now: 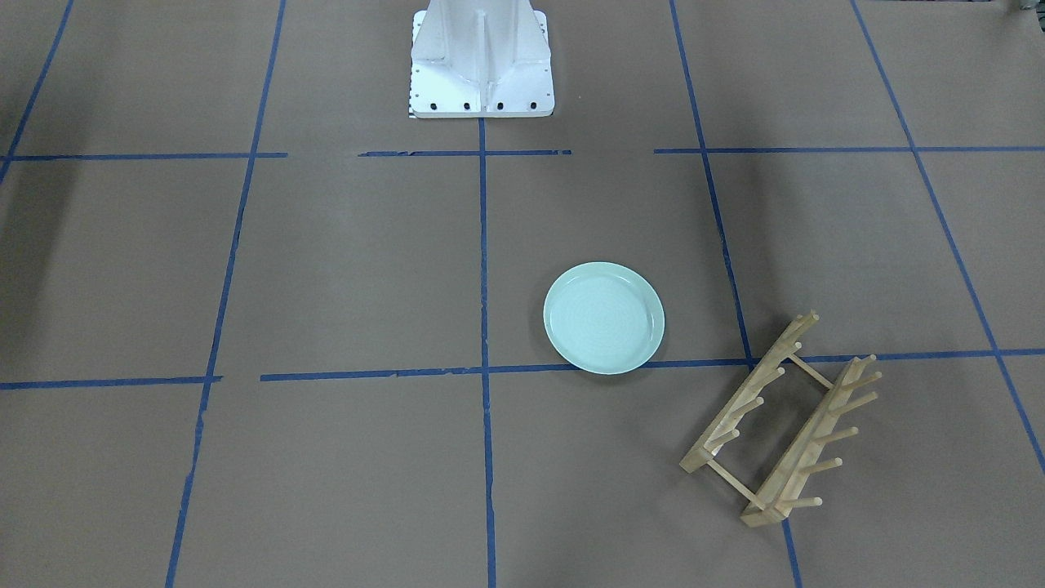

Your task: Place plate on table

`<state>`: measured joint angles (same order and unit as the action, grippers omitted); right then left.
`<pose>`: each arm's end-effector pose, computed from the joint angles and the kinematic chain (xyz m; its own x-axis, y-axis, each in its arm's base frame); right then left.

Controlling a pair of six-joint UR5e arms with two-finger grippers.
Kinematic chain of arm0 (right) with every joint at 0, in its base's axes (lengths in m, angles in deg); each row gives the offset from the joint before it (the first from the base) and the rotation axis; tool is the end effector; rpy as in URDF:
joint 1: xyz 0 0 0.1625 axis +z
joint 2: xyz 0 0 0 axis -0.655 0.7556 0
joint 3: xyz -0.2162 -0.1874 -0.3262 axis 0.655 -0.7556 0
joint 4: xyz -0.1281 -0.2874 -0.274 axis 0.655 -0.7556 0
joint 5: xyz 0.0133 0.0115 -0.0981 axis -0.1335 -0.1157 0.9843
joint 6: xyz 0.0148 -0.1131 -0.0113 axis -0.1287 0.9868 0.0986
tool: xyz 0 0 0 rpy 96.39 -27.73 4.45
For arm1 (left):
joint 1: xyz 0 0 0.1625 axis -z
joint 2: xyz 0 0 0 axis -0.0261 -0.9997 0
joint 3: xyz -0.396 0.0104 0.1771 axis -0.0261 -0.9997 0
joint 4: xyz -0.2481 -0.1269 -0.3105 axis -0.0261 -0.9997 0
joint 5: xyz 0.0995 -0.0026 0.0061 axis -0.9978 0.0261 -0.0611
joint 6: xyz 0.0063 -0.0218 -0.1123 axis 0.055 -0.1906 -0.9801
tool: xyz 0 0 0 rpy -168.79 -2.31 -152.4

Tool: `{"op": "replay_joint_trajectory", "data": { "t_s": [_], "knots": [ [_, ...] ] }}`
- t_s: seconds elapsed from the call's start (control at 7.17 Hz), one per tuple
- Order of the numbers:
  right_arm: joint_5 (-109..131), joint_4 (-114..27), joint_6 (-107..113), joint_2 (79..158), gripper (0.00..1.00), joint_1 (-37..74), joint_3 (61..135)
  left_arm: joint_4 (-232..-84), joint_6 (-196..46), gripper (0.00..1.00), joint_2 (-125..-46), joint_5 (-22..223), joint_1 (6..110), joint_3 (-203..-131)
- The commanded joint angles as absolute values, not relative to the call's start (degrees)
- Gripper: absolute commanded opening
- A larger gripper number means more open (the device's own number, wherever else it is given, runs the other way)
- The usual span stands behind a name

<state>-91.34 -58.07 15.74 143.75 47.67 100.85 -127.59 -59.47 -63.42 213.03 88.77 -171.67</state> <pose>0.0559 -0.4574 0.6831 0.8165 0.0518 0.5750 -0.0277 0.9983 -0.0507 -0.0560 -0.4741 0.6570 0.7201 0.0019 -0.6938 -0.0063 1.0000 -0.0038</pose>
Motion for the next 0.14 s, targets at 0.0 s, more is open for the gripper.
{"op": "replay_joint_trajectory", "data": {
  "t_s": [0.0],
  "knots": [
    [-91.3,-58.1,15.7,143.7,1.0,47.7,100.9,-127.5,-59.4,1.0,-63.9,213.0,88.8,-171.6]
  ]
}}
